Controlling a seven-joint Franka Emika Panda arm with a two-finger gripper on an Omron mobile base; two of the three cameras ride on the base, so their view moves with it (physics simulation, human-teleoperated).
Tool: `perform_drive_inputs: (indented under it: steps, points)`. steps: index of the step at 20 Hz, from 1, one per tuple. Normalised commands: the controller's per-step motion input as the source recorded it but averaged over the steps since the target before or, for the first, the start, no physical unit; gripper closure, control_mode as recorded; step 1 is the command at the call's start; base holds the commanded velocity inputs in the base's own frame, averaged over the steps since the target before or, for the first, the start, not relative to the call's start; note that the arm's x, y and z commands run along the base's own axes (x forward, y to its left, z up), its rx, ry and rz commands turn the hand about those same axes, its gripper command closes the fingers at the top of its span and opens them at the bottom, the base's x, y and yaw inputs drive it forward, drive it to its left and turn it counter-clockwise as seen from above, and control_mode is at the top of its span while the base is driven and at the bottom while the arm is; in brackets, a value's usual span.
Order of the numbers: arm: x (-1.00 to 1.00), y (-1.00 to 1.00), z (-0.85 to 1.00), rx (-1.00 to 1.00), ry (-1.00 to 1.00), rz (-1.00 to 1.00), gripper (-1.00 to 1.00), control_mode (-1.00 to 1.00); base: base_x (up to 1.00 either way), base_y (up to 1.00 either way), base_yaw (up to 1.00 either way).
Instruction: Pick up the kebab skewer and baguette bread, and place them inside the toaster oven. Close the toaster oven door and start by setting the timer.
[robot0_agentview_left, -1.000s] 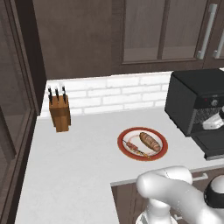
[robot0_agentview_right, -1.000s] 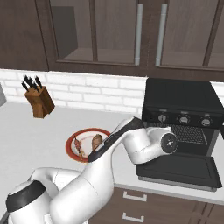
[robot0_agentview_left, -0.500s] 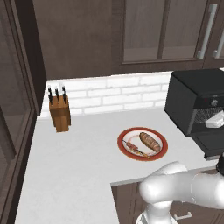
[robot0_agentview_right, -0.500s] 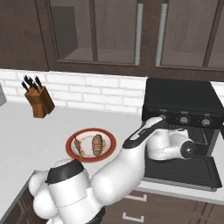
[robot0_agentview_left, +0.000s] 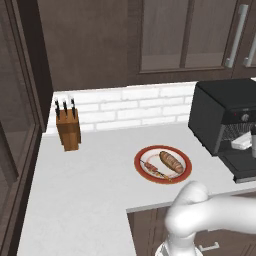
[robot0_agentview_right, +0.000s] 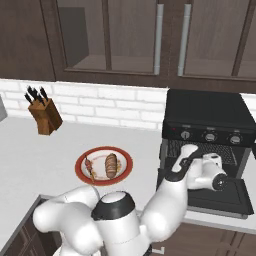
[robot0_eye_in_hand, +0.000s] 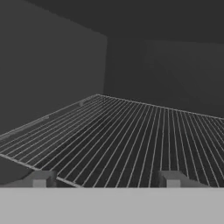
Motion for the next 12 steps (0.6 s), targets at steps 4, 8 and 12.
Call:
perform_drive_inputs:
  steps: [4, 8, 12]
  points:
    - [0.24, -0.52, -0.01, 0.01, -0.18, 0.0, -1.0, -1.0, 0.0, 0.0, 0.0]
    - [0.27, -0.39, -0.02, 0.0, -0.1, -0.01, -1.0, -1.0, 0.0, 0.0, 0.0]
    - [0.01, -0.32, -0.05, 0.0, -0.03, -0.02, -1.0, -1.0, 0.0, 0.0, 0.0]
